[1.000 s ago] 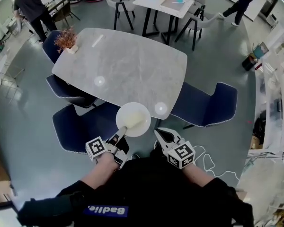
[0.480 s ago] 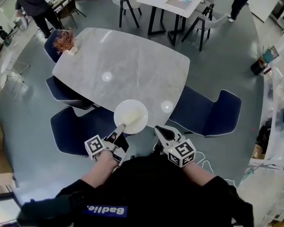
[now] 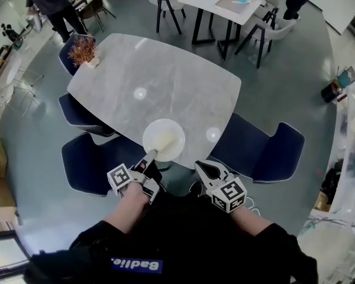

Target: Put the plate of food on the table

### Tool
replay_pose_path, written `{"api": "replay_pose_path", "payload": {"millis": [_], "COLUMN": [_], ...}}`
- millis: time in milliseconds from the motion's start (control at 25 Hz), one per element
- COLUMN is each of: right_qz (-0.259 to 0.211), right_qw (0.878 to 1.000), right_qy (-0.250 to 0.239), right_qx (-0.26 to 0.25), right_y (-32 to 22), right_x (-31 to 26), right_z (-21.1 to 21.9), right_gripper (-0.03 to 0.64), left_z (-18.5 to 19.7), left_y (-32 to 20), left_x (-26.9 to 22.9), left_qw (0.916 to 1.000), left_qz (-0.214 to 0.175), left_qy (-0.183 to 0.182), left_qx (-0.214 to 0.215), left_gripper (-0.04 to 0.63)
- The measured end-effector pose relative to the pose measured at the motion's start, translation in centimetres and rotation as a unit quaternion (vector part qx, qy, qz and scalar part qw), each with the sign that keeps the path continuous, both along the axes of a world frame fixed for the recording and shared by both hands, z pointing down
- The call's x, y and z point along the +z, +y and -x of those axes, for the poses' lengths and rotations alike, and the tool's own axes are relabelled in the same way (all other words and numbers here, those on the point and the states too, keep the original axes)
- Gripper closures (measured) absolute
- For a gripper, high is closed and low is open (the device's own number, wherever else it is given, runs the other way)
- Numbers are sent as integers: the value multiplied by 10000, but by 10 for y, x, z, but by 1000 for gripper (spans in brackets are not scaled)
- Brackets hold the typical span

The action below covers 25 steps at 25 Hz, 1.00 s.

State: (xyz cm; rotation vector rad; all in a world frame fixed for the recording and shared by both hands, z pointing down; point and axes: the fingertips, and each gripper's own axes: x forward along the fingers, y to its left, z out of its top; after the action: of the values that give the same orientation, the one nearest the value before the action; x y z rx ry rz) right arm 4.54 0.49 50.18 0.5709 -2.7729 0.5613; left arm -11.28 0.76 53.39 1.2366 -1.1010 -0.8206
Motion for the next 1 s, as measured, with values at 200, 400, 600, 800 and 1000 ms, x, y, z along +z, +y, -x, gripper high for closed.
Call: {"api": "replay_pose_path", "payload": {"millis": [200,400,600,800,1000], "right_qz": [-41,-49,-9,79,206], "right_qw": [9999,9987,9964,9937,9900], "right_qy": [81,180,292,422,582], "right_qx": [124,472,795,1040,1272], "right_y": [-19,-28,-36,-39,-39], "right_x": [-1,-5,-3,2,11], "right_z": [3,4,7,14,11], "right_gripper": [607,607,607,607,607], "left_z": [10,26,44,62,75], "left_y": [-25,-44,-69,-88,-102], "left_x": [6,25,51,84,123], "left_qw": [9999,9995,9982,9973,9956], "left_qz": [52,180,241,331,536], "left_qy": [-34,-36,-132,-76,-244], "left_qx": [85,254,540,647,728], "left_gripper": [584,583,583,583,583]}}
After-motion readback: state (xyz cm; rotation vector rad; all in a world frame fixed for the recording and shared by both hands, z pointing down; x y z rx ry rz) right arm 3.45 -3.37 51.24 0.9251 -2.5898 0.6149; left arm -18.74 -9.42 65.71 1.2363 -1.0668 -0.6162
